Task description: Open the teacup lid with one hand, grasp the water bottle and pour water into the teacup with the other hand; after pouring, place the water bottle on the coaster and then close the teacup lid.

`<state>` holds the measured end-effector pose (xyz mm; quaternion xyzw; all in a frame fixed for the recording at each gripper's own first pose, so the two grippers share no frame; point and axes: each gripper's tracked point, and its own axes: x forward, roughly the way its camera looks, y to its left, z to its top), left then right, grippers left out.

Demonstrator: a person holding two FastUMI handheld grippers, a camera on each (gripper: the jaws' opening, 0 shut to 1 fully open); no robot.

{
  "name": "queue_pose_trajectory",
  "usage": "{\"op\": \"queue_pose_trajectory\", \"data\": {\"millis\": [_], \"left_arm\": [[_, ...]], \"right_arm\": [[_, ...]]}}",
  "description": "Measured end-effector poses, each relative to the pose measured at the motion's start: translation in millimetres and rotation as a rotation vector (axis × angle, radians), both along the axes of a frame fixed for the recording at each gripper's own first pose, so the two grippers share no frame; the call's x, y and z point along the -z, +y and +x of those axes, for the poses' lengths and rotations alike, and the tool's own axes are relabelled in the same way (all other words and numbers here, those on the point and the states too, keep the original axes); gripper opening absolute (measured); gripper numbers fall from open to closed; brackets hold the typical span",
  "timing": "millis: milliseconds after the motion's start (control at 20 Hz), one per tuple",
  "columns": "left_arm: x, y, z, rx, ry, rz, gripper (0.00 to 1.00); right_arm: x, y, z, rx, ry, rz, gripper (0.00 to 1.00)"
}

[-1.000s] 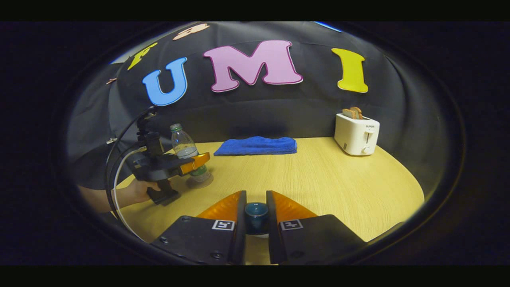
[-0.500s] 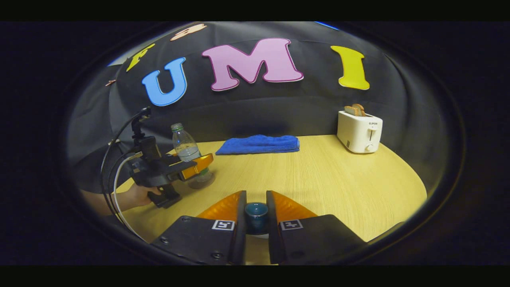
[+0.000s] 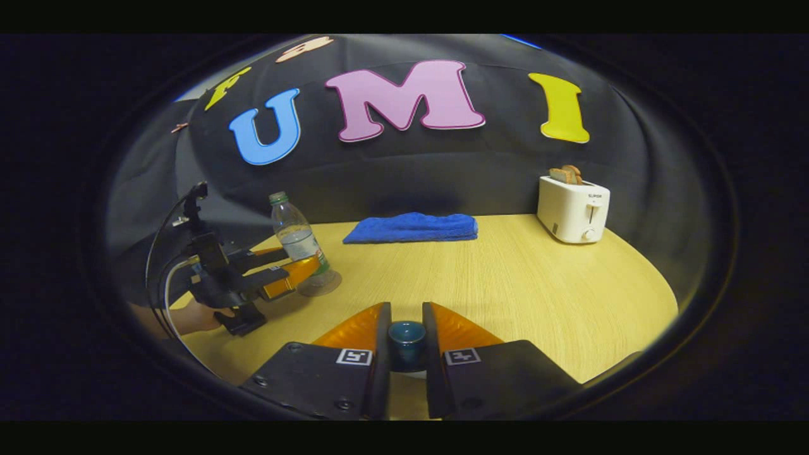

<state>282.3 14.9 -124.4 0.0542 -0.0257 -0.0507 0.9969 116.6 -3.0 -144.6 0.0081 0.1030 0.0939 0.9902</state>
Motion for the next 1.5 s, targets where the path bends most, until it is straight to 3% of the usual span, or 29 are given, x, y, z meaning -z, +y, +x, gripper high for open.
{"op": "queue_pose_trajectory", "data": {"millis": [50, 150, 350, 450, 550, 600, 700, 950, 1000, 1050, 1150, 1200, 1250, 1400, 1500], "left_arm": [[2, 2, -7, -0.008, 0.008, -0.013, 0.96], [13, 10, -23, -0.029, 0.030, -0.027, 0.96], [37, 30, -72, -0.066, 0.081, -0.006, 0.96], [45, 35, -100, -0.066, 0.108, 0.014, 0.96], [47, 48, -124, -0.104, 0.119, 0.021, 0.96], [45, 51, -134, -0.116, 0.121, 0.007, 0.96], [43, 57, -150, -0.148, 0.127, -0.023, 0.96], [23, 62, -161, -0.176, 0.093, -0.117, 0.96], [20, 61, -162, -0.175, 0.086, -0.131, 0.96], [17, 60, -162, -0.173, 0.079, -0.140, 0.96], [15, 56, -163, -0.167, 0.075, -0.141, 0.96], [15, 54, -165, -0.163, 0.074, -0.136, 0.96], [16, 52, -166, -0.159, 0.075, -0.132, 0.96], [14, 46, -172, -0.154, 0.082, -0.132, 0.96], [7, 45, -179, -0.164, 0.084, -0.139, 0.96]], "right_arm": [[0, 1, 0, -0.002, -0.005, 0.000, 0.31], [1, 0, 0, 0.000, -0.015, -0.005, 0.22], [10, -4, 6, 0.019, -0.030, -0.002, 0.31], [15, -7, 10, 0.029, -0.038, 0.002, 0.27], [18, -8, 11, 0.039, -0.057, 0.000, 0.31], [19, -10, 12, 0.046, -0.065, -0.004, 0.22], [26, -12, 13, 0.053, -0.068, -0.020, 0.27], [39, -17, 11, 0.055, -0.092, -0.067, 0.27], [40, -15, 11, 0.050, -0.097, -0.073, 0.31], [40, -14, 10, 0.049, -0.107, -0.086, 0.22], [39, -14, 9, 0.051, -0.133, -0.117, 0.28], [39, -14, 9, 0.051, -0.137, -0.121, 0.23], [40, -14, 9, 0.050, -0.136, -0.116, 0.30], [31, -14, 7, 0.048, -0.142, -0.082, 0.37], [18, -14, 6, 0.047, -0.147, -0.075, 0.69]]}}
